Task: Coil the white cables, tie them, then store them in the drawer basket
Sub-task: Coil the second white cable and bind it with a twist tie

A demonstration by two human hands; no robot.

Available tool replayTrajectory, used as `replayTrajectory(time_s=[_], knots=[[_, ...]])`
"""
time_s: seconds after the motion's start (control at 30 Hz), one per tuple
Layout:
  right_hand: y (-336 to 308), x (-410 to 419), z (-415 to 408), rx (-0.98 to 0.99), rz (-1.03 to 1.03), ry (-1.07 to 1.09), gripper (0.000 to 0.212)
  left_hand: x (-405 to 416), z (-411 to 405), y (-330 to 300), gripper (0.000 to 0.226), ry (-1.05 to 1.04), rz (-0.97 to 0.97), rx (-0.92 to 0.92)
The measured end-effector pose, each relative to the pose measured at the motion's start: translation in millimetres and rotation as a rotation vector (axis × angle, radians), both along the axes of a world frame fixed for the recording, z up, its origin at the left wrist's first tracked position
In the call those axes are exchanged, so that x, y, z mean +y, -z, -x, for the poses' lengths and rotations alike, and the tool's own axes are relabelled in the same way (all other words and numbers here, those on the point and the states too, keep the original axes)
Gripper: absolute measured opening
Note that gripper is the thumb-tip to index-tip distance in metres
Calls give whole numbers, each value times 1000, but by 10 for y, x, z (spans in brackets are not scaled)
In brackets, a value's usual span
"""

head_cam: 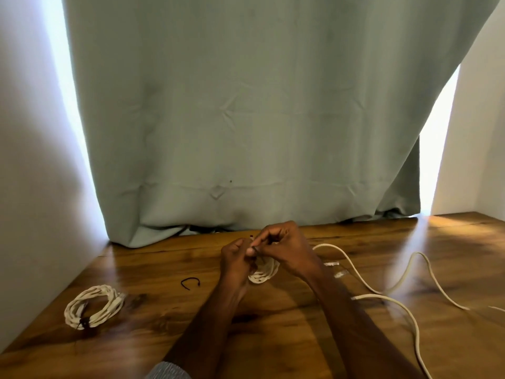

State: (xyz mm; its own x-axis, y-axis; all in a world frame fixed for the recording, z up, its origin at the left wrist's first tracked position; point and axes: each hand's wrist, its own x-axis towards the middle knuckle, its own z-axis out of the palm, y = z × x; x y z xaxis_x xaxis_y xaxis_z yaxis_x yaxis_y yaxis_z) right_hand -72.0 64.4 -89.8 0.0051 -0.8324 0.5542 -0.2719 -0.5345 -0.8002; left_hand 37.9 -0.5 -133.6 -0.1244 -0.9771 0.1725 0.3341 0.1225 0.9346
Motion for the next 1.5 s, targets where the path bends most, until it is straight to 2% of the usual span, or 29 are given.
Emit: replayTrajectory(time_s=[0.1,0.23,0.33,0.43,0.67,0.73,0.9,1.07,1.13,1.2,1.27,1.33,1.47,1.5], knots=[[41,-14,-25,98,-6,6,13,-96,-83,-3,25,-33,-39,74],[120,-78,-81,347,79,128,15,-251,-196,-5,20,-71,-116,137],[146,-74,-113,334,7,73,9,-324,-243,-5,17,-120,-134,153],[176,-89,-148,360,-23,146,11,-341,-243,-4,21,-136,-127,157],[236,-117,-220,270,-124,216,10,-311,-183,10,27,-113,-71,105],[245,-121,-244,247,-121,267,5,-310,-175,13,27,-107,-70,112],[229,-173,-167,178,-15,427,21,-331,-198,8,22,-127,-89,136],[281,-184,-138,387,-138,361,10,-366,-195,23,21,-134,-82,115],[285,-174,-169,406,-155,320,5,-358,-189,28,21,-132,-68,110],[252,-160,-190,324,-147,295,4,-361,-192,38,22,-145,-68,96],[204,-136,-194,110,-172,240,7,-367,-191,52,23,-150,-79,87],[176,-114,-192,-16,-183,213,11,-362,-180,51,22,-147,-85,93],[233,-131,-222,1,-193,207,9,-340,-143,39,21,-128,-72,107],[259,-144,-229,17,-206,207,14,-325,-134,30,21,-120,-62,110]])
